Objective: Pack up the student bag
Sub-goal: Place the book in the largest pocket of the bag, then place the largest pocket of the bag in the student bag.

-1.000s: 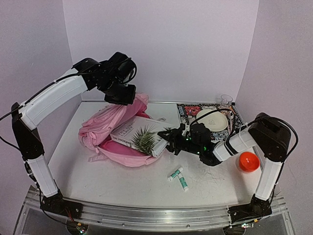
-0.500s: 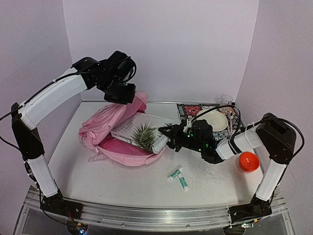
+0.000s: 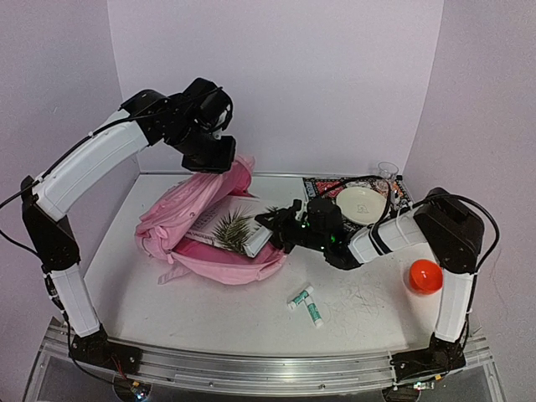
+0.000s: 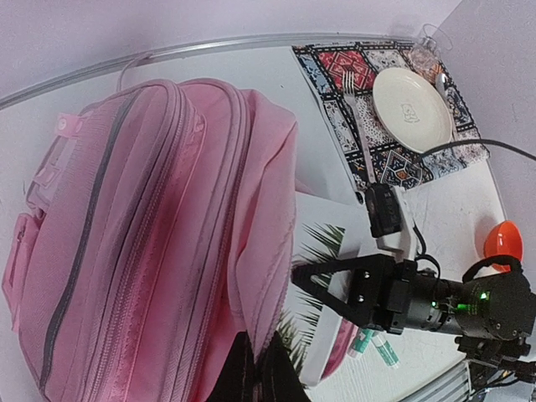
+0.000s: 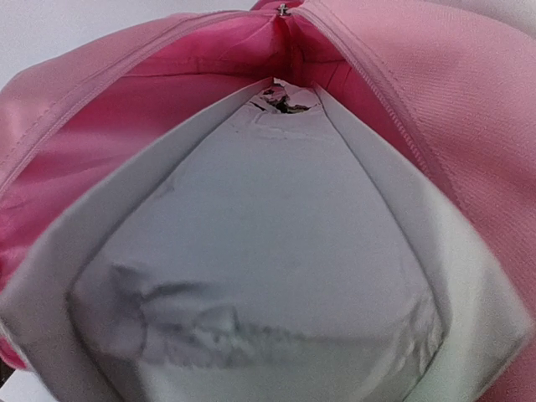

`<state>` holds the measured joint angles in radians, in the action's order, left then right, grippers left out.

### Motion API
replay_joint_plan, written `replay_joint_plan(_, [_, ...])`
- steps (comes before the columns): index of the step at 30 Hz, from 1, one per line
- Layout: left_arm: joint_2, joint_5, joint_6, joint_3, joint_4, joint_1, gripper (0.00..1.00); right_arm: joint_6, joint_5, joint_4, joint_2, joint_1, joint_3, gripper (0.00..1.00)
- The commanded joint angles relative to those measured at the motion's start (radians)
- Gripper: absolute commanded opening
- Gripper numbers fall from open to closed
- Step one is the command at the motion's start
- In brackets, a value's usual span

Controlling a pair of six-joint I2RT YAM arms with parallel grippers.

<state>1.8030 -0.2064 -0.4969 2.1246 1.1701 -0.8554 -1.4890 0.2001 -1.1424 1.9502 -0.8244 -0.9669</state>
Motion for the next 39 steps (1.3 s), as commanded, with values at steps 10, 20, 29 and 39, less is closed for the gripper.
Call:
replay_joint_plan(10, [-0.044,0.197,-0.025,-0.054,-0.264,-0.083,0.00,0.056,0.038,-0.126,0.168,-0.027,-0.301,0.42])
replay_joint_plan(20, [-0.083,0.034,-0.030,-0.298,-0.313,-0.067,0.00,0.144,0.050,0.056,0.062,-0.007,-0.143,0.72])
replay_joint_plan(29, [-0.057,0.048,-0.031,-0.344,-0.354,-0.056,0.00,0.367,-0.034,0.506,-0.154,0.004,-0.116,0.90])
replay_joint_plan(39, [-0.018,0.137,-0.029,-0.338,-0.403,-0.048,0.04,0.523,-0.220,0.821,-0.364,-0.001,-0.031,0.91])
